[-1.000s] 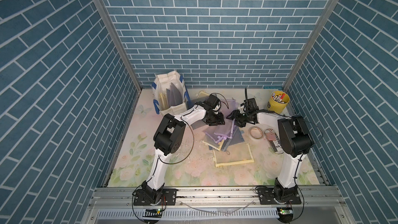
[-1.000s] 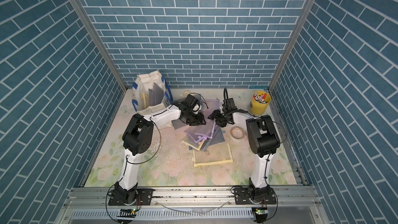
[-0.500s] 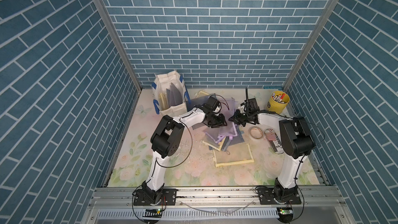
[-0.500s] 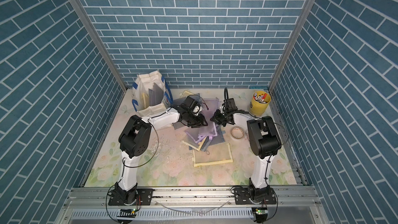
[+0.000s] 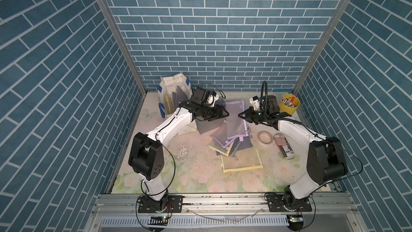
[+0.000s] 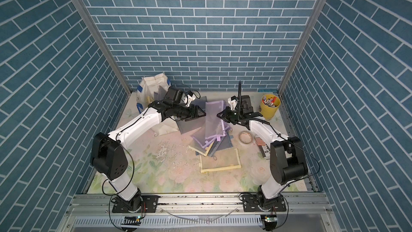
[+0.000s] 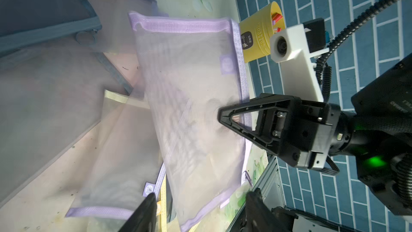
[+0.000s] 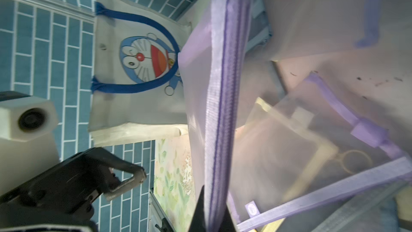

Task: Put the pencil pouch into the canvas bag
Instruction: Pick up the pencil pouch, then place the pencil pouch in the canvas bag.

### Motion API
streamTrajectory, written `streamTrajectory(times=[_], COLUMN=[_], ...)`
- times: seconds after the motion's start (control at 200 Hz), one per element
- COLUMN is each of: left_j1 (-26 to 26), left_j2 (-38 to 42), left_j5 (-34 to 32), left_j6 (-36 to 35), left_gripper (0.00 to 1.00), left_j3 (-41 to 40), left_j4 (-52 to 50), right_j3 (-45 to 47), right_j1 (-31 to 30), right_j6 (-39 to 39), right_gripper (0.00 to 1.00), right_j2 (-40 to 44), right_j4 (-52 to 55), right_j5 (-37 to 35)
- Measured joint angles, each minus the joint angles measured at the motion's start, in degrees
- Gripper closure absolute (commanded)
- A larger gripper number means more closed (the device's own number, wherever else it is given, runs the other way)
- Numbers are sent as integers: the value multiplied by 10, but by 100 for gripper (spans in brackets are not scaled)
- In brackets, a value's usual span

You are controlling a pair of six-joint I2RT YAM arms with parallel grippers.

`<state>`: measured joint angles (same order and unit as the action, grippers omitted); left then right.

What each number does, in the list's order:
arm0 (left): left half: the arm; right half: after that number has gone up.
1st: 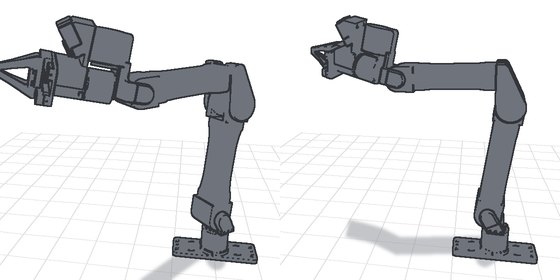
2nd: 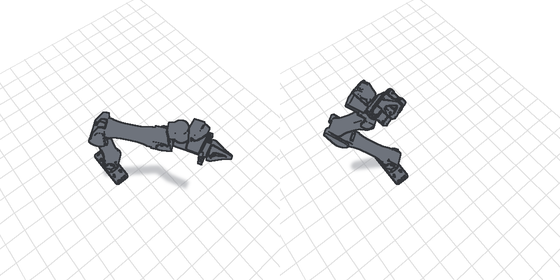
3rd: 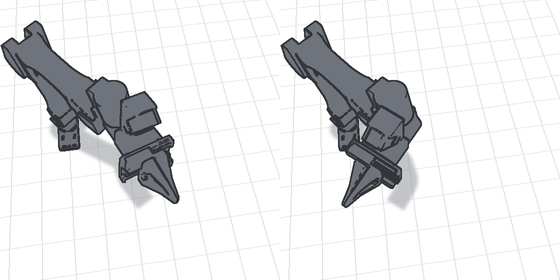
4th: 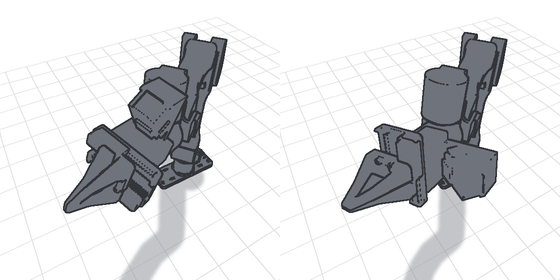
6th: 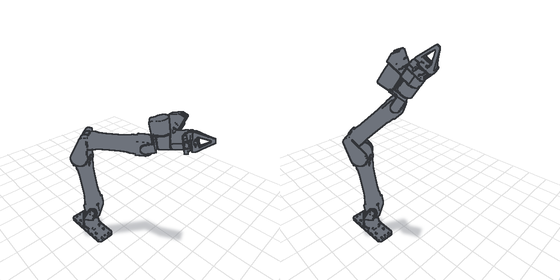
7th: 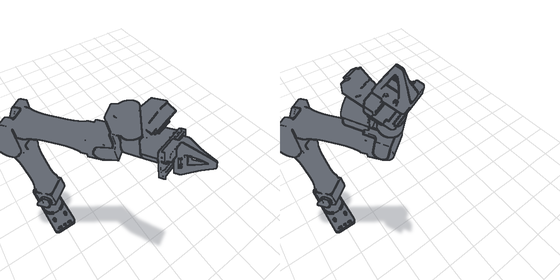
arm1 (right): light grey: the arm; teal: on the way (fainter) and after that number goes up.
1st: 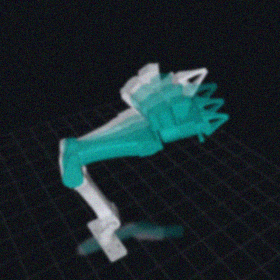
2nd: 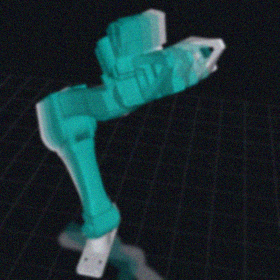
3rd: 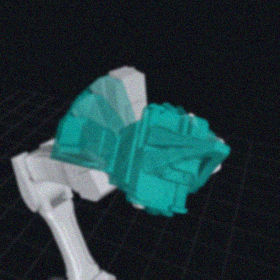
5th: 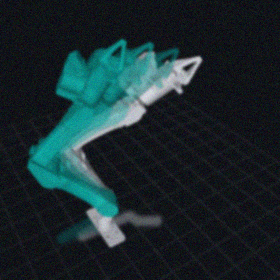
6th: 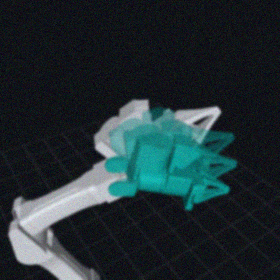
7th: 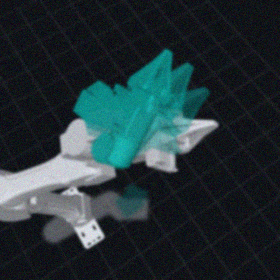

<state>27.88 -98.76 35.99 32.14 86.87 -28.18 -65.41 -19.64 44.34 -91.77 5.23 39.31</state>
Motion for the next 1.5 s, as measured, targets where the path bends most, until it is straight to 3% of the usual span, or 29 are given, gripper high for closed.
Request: streamTrajectory(times=[0.265, 0.46, 0.56, 0.645, 0.72, 0.76, 0.81, 0.95, 0.96, 0.97, 0.985, 1.135, 1.305, 1.5], left_j1=[-36, -37, -37, -37, -38, -40, -45, -80, -86, -90, -96, -176, -261, -293], left_j2=[51, 56, 60, 60, 61, 64, 71, 107, 110, 113, 116, 123, 93, -8], left_j5=[15, 52, 67, 76, 79, 80, 80, 73, 70, 70, 67, 26, -35, -132], left_j6=[-6, 51, 96, 122, 133, 138, 136, 119, 115, 113, 110, 54, -19, -76], left_gripper=[15, 16, 31, 74, 92, 100, 100, 100, 100, 100, 100, 100, 100, 100], left_j3=[13, -10, -48, -67, -71, -71, -72, -65, -62, -59, -54, 51, 219, 375], left_j4=[0, 102, 174, 210, 227, 232, 233, 183, 174, 166, 155, 12, -140, -255], right_j3=[-27, -61, -64, -67, -70, -73, -81, -148, -153, -160, -168, -238, -257, -286], right_j1=[-7, -26, -33, -36, -38, -39, -40, -43, -44, -44, -44, -44, -45, -45], right_j6=[58, 127, 160, 177, 185, 187, 189, 134, 126, 123, 113, 30, -18, -54], right_gripper=[100, 100, 100, 100, 100, 87, 67, 25, 21, 7, 2, 1, 1, 1], right_j2=[13, -4, -23, -38, -50, -55, -58, -62, -63, -63, -63, -63, -67, -88], right_j4=[-92, -203, -257, -279, -284, -283, -267, -152, -141, -130, -117, 14, 106, 210], right_j5=[61, 92, 101, 105, 107, 109, 111, 104, 102, 100, 99, 68, 40, -20])
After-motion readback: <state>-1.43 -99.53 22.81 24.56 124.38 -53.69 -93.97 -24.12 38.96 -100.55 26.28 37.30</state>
